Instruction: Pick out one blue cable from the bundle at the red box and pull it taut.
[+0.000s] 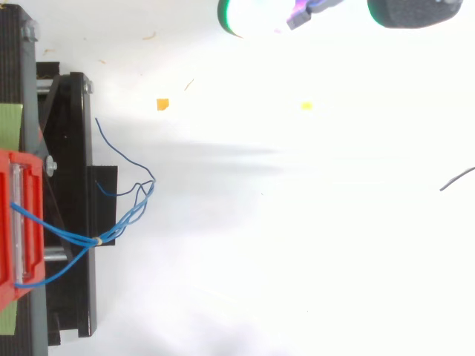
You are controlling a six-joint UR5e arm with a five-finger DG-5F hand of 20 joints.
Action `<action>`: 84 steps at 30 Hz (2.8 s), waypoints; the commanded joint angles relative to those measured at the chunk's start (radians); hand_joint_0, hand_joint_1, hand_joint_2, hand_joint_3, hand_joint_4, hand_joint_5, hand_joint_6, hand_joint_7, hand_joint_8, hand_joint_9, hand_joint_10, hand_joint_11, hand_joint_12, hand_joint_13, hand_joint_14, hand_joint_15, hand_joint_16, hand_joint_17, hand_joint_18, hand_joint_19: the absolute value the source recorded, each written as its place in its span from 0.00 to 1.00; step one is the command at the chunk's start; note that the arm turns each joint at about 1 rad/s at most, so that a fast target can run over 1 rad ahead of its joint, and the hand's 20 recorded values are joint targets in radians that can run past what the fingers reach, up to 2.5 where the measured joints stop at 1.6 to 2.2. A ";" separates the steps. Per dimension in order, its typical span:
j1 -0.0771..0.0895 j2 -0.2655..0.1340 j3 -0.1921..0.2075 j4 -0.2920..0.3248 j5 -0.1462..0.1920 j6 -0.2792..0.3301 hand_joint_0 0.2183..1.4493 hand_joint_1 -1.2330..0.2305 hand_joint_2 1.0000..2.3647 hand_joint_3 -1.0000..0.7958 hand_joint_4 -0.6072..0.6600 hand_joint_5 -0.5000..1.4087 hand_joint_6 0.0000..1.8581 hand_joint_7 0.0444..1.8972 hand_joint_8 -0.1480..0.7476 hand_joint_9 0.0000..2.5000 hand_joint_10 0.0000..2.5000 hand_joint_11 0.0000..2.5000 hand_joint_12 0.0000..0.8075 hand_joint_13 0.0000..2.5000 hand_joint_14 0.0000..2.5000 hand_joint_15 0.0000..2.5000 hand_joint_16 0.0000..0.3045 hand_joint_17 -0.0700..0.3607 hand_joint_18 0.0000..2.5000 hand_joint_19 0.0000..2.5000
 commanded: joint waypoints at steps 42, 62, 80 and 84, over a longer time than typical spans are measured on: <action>0.034 -0.024 -0.001 0.120 0.094 -0.052 0.26 0.42 0.00 0.28 0.59 0.15 0.27 0.33 0.40 0.23 0.00 0.01 0.36 0.12 0.00 0.04 0.13 0.38 0.06 0.12; 0.097 -0.073 -0.003 0.111 0.132 -0.140 0.26 0.41 0.00 0.28 0.60 0.16 0.27 0.33 0.41 0.23 0.00 0.01 0.37 0.13 0.00 0.05 0.13 0.38 0.07 0.13; 0.155 -0.187 -0.072 0.332 0.218 -0.135 0.26 0.42 0.00 0.28 0.61 0.16 0.27 0.33 0.42 0.24 0.00 0.02 0.37 0.14 0.00 0.05 0.13 0.38 0.07 0.13; 0.160 -0.210 -0.070 0.366 0.216 -0.132 0.26 0.42 0.00 0.28 0.61 0.16 0.27 0.33 0.42 0.24 0.00 0.02 0.37 0.14 0.00 0.05 0.13 0.38 0.07 0.13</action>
